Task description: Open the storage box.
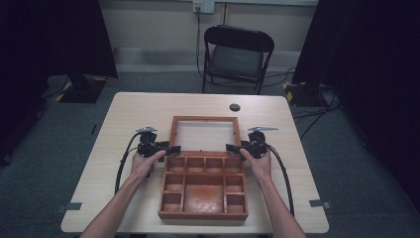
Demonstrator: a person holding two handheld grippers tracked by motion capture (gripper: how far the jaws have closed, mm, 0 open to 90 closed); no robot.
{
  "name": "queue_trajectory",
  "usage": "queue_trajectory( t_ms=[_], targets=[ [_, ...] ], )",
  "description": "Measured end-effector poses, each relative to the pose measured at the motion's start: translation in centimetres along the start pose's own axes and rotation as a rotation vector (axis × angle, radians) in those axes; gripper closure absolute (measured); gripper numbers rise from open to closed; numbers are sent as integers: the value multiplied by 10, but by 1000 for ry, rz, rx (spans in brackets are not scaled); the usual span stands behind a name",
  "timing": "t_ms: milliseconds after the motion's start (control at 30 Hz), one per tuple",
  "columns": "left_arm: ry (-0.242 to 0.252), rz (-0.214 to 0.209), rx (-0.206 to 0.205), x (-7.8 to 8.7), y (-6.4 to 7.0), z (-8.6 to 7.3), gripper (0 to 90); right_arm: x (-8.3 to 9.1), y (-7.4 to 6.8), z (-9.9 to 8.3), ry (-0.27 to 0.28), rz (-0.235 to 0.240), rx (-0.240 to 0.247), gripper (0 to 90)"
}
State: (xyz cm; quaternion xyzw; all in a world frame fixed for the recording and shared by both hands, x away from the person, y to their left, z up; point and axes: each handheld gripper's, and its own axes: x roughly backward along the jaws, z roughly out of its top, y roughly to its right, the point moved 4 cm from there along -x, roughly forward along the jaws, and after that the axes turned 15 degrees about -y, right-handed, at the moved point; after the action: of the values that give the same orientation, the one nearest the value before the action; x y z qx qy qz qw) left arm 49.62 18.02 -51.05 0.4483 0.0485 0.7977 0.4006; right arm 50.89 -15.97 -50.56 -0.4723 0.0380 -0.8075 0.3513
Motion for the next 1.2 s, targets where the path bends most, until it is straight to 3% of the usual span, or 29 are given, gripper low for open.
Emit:
queue_trajectory(
  t_ms=[67, 100, 333, 533, 567, 667, 933, 1100, 1200],
  targets=[
    [-3, 45, -26, 2, 3, 1, 269, -1, 1, 0, -12, -5, -13, 205],
    [0, 43, -30, 2, 3, 2, 268, -1, 2, -1, -21, 12, -34, 210],
    [-5, 32, -20, 2, 2, 0, 249, -1, 3, -1, -27, 1, -41, 210],
    [7, 37, -18, 7, 3, -1, 233, 8, 2, 0, -13, -26, -22, 233],
    [14, 40, -7, 11, 3, -2, 224, 9, 2, -1, -13, -31, -23, 233],
    [11, 64, -33, 20, 6, -3, 215, 16, -1, -1, -8, -38, -2, 236],
    [4, 101, -40, 40, 3, -15, 202, 35, -9, -8, -3, -57, 30, 241],
    [-5, 120, -58, 54, 3, -25, 197, 53, -6, -17, 32, -45, 11, 206],
    [-4, 132, -63, 64, 1, -31, 190, 64, -6, -24, 33, -65, 12, 195]
  ],
)
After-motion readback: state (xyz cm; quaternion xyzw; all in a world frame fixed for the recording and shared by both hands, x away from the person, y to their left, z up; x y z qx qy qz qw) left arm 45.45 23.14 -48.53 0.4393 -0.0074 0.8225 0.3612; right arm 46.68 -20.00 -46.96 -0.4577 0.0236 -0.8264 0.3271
